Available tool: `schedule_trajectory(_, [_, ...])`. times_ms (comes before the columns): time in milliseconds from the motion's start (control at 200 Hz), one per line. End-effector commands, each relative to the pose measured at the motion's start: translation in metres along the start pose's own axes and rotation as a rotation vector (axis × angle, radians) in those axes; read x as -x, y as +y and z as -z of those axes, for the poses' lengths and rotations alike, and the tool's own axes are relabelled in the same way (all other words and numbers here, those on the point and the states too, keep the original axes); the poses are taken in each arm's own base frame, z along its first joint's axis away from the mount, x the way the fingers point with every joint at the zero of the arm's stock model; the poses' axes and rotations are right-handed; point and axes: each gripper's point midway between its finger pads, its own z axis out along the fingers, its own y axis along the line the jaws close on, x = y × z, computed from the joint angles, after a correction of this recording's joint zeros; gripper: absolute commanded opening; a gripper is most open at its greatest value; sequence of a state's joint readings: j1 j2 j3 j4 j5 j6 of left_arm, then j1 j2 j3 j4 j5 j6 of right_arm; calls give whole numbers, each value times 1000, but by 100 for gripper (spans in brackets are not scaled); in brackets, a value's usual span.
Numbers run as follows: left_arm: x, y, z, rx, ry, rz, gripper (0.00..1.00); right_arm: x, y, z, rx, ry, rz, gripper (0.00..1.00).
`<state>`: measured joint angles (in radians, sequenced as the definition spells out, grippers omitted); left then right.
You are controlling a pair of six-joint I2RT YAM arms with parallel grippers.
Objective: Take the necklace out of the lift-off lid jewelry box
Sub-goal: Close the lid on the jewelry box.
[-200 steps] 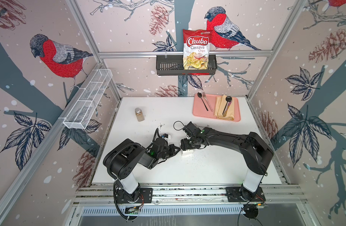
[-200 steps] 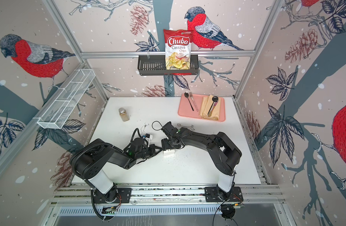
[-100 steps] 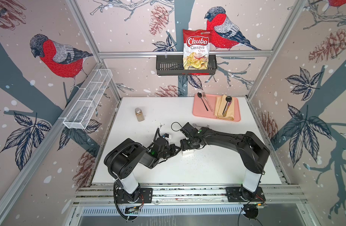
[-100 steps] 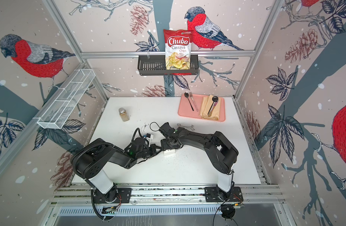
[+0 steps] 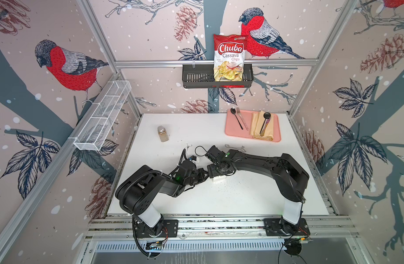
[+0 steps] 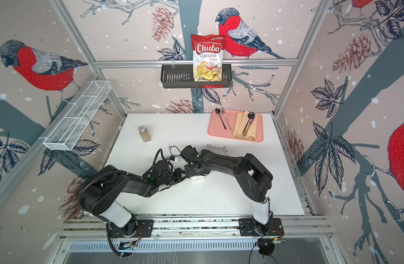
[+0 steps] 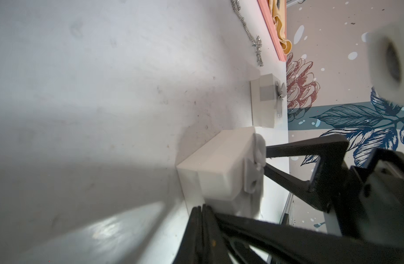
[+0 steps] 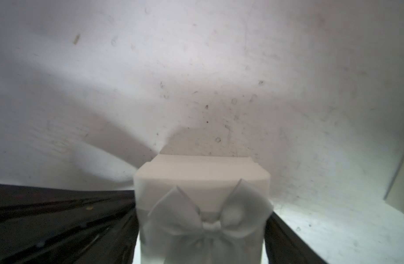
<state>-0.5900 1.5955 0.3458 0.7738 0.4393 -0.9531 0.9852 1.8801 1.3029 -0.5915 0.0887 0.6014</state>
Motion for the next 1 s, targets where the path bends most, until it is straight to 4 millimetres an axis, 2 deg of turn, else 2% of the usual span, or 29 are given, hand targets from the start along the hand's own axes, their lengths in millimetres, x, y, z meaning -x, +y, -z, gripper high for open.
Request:
schedule_trajectory(0, [8, -15, 6, -44, -18, -67, 13, 9, 6, 12, 50, -26, -23, 86])
schedule_trajectory(130, [9, -11, 12, -19, -24, -73, 13, 14, 5, 25, 69, -40, -34, 87])
schedule_trajectory(210, [8, -6, 15, 0, -23, -67, 13, 16, 3, 33, 72, -56, -41, 82])
schedule_trajectory(270, [7, -3, 17, 13, -23, -67, 13, 17, 4, 40, 84, -70, -43, 72])
schedule_trajectory(360, [5, -1, 20, 23, -23, -66, 13, 16, 9, 44, 106, -79, -45, 47])
schedule_trajectory(410, [4, -1, 20, 22, -22, -65, 13, 14, 15, 44, 121, -78, -37, 40])
schedule_trajectory(665, [1, 0, 15, 7, -7, -44, 13, -2, 24, 17, 130, -19, -6, 39])
schedule_trajectory(996, [-1, 2, 4, -1, 12, -27, 12, -23, 12, -6, 105, 25, -18, 35])
